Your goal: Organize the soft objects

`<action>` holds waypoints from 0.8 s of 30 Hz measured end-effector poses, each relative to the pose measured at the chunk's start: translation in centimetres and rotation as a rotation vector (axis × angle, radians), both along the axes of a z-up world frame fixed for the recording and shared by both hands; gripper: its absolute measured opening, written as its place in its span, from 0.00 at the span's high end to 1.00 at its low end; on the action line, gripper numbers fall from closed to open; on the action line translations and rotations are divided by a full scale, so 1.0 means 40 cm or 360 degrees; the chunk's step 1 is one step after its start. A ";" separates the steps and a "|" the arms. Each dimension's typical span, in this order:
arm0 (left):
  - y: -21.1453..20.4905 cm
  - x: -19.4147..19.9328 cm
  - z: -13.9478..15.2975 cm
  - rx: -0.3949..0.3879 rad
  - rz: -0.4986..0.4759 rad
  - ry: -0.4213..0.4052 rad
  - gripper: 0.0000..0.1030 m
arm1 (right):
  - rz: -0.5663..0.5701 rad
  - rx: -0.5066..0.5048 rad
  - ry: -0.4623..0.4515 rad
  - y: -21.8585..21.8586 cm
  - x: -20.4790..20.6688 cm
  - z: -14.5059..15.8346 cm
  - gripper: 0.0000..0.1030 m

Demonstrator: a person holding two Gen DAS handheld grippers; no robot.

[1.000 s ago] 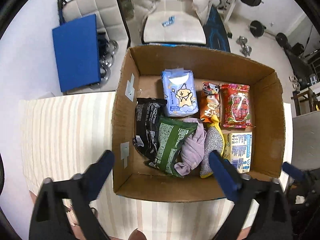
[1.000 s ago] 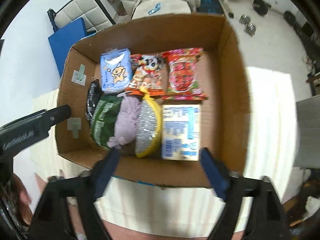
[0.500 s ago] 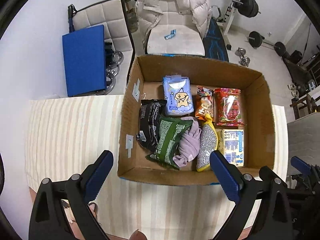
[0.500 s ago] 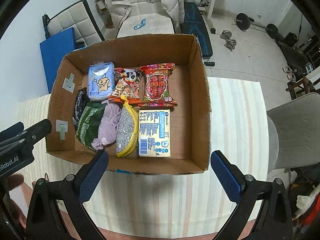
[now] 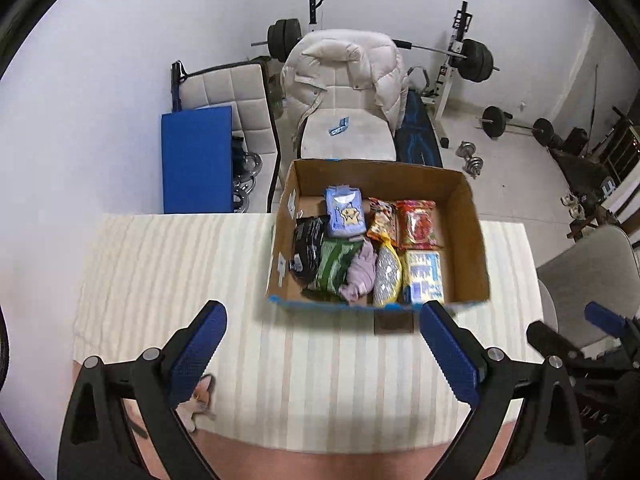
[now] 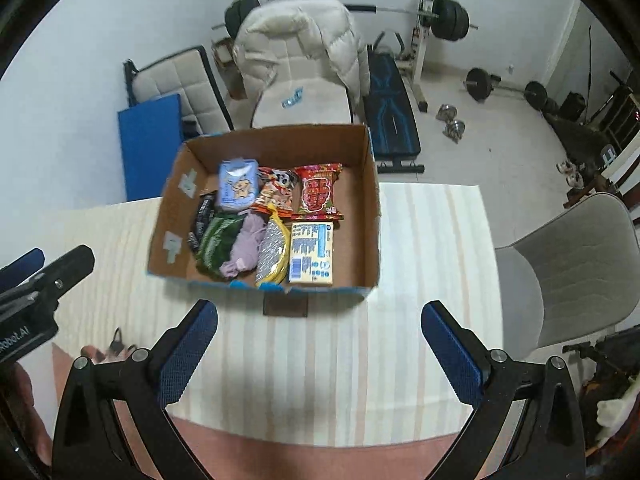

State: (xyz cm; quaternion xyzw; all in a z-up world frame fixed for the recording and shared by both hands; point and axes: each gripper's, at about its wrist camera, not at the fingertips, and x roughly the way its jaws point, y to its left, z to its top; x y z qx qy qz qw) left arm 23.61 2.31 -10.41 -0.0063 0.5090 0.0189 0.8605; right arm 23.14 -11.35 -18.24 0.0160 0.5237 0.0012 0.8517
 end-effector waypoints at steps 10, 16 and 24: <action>-0.018 -0.213 0.083 -0.0059 -0.0053 -0.0018 0.04 | 0.0022 0.0023 -0.0134 0.001 -0.231 0.139 0.00; -0.045 -0.302 0.141 -0.0064 -0.0076 -0.0075 0.04 | 0.0041 -0.0006 -0.0220 0.016 -0.331 0.211 0.00; -0.050 -0.360 0.212 -0.0082 -0.0086 -0.0149 0.04 | 0.0069 -0.0036 -0.0260 0.026 -0.417 0.275 0.00</action>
